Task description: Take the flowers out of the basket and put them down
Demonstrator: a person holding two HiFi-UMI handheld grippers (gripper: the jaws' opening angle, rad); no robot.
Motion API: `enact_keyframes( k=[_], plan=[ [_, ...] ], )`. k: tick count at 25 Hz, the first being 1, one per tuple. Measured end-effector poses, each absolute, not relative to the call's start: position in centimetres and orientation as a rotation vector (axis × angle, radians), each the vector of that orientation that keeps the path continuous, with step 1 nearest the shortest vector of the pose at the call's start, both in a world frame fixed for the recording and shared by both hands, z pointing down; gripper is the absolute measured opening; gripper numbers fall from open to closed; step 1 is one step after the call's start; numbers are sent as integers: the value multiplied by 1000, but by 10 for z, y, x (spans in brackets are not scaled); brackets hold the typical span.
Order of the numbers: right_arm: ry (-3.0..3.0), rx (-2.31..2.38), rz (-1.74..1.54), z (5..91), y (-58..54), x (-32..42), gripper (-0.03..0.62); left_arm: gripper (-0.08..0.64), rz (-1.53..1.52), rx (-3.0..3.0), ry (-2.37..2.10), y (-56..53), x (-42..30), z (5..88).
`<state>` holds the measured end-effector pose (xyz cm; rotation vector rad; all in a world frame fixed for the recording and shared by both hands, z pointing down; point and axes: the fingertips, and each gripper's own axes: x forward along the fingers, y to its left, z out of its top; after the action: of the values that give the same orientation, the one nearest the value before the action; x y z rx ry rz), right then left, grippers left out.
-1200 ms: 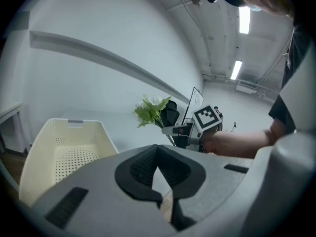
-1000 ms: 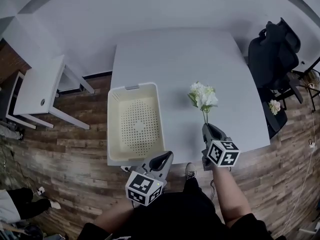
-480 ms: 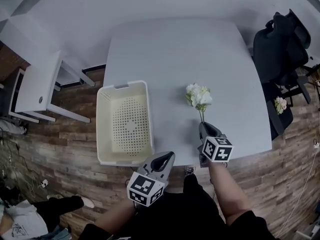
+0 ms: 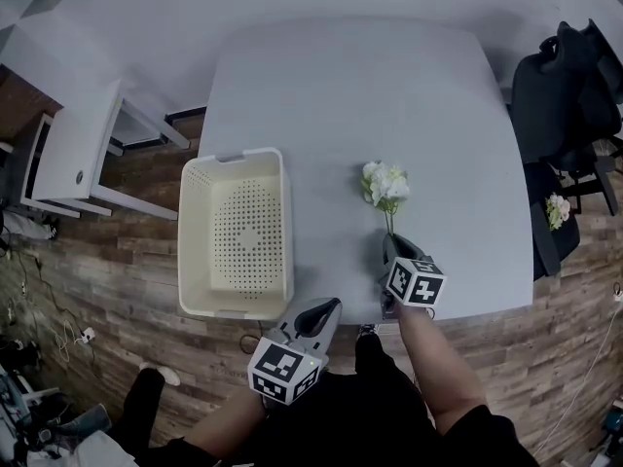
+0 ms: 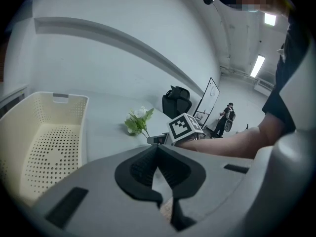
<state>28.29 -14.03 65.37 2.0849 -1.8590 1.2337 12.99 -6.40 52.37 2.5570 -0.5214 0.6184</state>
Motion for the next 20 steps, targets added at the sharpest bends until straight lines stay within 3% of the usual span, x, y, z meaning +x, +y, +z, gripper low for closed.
enact_keyframes(
  k=[20],
  plan=[
    [-1882,1866,1339,676,-141,277,58,6,601,2507,-607,-61,159,523]
  ],
)
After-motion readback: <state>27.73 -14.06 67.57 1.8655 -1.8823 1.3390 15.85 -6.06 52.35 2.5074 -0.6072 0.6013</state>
